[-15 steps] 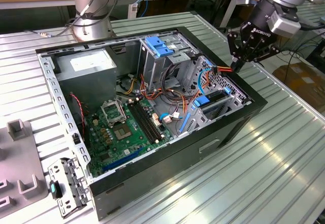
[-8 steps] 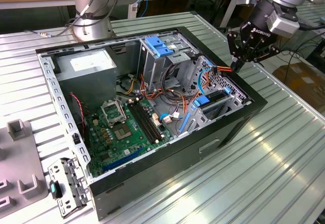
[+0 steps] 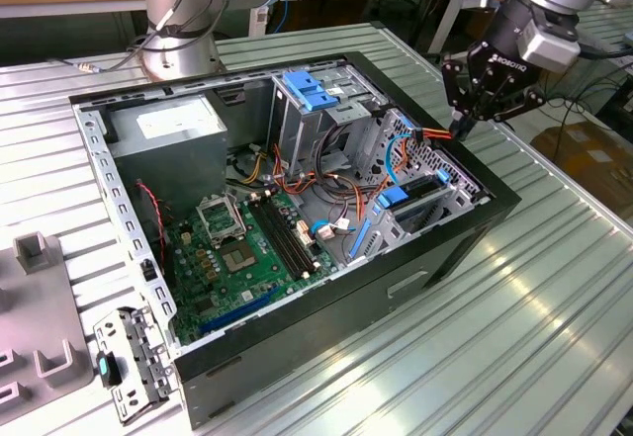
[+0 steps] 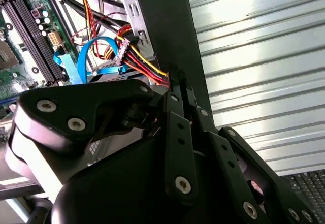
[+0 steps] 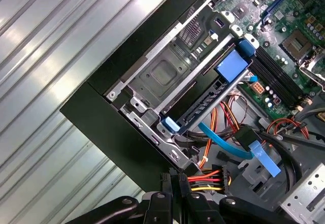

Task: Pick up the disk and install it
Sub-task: 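Insert the first disk wire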

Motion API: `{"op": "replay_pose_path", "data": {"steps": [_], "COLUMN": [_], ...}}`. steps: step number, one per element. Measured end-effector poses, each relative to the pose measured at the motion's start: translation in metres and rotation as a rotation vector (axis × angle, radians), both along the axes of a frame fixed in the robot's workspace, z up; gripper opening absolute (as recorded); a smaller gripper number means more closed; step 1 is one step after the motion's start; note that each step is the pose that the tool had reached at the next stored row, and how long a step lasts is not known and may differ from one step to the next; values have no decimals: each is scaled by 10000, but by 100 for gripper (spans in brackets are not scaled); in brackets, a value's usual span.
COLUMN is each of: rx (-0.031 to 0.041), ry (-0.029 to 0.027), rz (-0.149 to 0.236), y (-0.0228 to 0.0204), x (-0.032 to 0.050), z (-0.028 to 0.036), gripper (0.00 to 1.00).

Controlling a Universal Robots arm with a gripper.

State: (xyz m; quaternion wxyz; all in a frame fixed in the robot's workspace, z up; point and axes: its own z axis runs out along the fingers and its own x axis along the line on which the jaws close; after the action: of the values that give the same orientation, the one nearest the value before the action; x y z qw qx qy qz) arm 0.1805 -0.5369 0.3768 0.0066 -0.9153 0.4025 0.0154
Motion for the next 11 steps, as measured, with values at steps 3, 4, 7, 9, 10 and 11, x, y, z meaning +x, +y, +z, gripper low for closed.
{"op": "replay_pose_path", "data": {"steps": [3, 4, 7, 9, 10, 11], "rx": [1, 1, 1, 1, 1, 1], "ry": [0, 0, 0, 0, 0, 0], "rz": [-513, -596, -740, -746, -747, -746], "y": [0, 0, 0, -1, -2, -2], "x": [0, -1, -30, -66, -105, -127], "z": [0, 0, 0, 0, 0, -1], "gripper": [16, 16, 16, 16, 16, 16]}}
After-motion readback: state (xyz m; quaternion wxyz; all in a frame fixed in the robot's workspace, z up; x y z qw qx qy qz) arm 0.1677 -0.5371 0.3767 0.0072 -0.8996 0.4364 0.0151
